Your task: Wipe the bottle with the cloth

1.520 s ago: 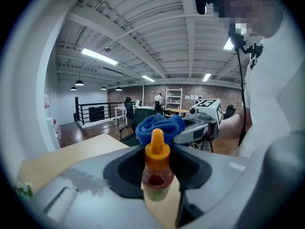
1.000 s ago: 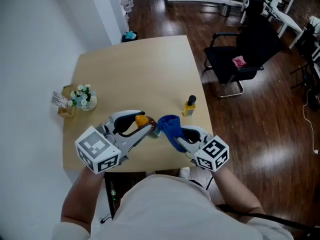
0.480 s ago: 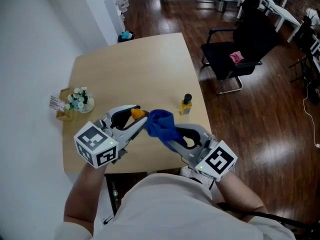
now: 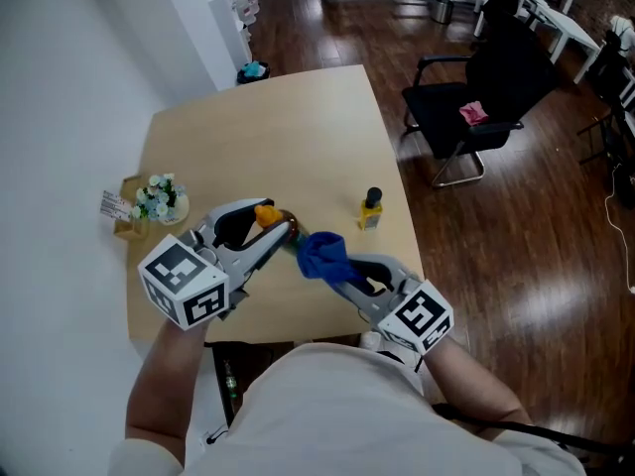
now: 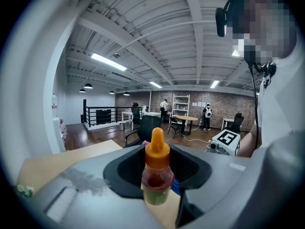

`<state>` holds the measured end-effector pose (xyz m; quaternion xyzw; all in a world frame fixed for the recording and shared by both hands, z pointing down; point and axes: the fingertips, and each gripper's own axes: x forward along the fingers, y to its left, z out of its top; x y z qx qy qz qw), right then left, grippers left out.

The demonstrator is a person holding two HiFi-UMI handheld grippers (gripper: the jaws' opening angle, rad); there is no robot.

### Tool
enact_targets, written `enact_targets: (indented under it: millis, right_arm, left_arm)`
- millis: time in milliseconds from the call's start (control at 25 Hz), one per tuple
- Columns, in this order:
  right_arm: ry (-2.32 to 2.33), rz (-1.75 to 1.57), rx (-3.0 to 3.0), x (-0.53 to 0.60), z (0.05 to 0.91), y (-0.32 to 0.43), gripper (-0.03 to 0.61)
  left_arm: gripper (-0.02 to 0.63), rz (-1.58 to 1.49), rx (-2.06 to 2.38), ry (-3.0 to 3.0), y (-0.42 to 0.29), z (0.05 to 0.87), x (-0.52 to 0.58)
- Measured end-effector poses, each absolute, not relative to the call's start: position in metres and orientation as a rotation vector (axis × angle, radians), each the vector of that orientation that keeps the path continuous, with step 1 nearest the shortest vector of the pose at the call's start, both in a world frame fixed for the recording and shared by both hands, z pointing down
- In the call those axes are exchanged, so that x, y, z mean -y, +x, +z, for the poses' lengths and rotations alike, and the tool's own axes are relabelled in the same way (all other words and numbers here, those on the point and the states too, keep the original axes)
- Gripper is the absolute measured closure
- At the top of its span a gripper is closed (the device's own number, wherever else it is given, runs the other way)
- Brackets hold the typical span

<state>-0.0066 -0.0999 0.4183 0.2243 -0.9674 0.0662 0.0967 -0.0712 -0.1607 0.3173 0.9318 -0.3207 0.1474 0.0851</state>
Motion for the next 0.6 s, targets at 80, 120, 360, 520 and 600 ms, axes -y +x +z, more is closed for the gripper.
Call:
enact_targets:
  millis: [80, 120, 360, 520, 600]
  right_arm:
    - [0.661, 0.224, 2.839, 0.098, 0.43, -0.005, 0.486]
    - [0.661, 0.236, 2.83, 0.098, 0.435, -0.003, 0.486]
    - [0.629, 0.14, 2.837, 0.089, 0.421, -0.006, 0.486]
    - [0.569, 0.032, 2.889, 0.076, 0.385, -0.017, 0.486]
    - [0.548, 0.006, 2.906, 0.075, 0.372, -0.024, 0.486]
  left_arm:
    - [0.454, 0.437, 0.962, 2.776, -0.071, 0.316, 0.162]
    - [0.454, 0.436, 0.964, 2.776, -0.07, 0.316, 0.163]
    - [0.454, 0.445, 0.972, 2.757, -0.068, 0.32, 0.171]
    - [0.454, 0.453, 0.967, 2.752, -0.061, 0.323, 0.171]
    - [0.454, 0.449, 0.959, 2.755, -0.057, 0.322, 0.172]
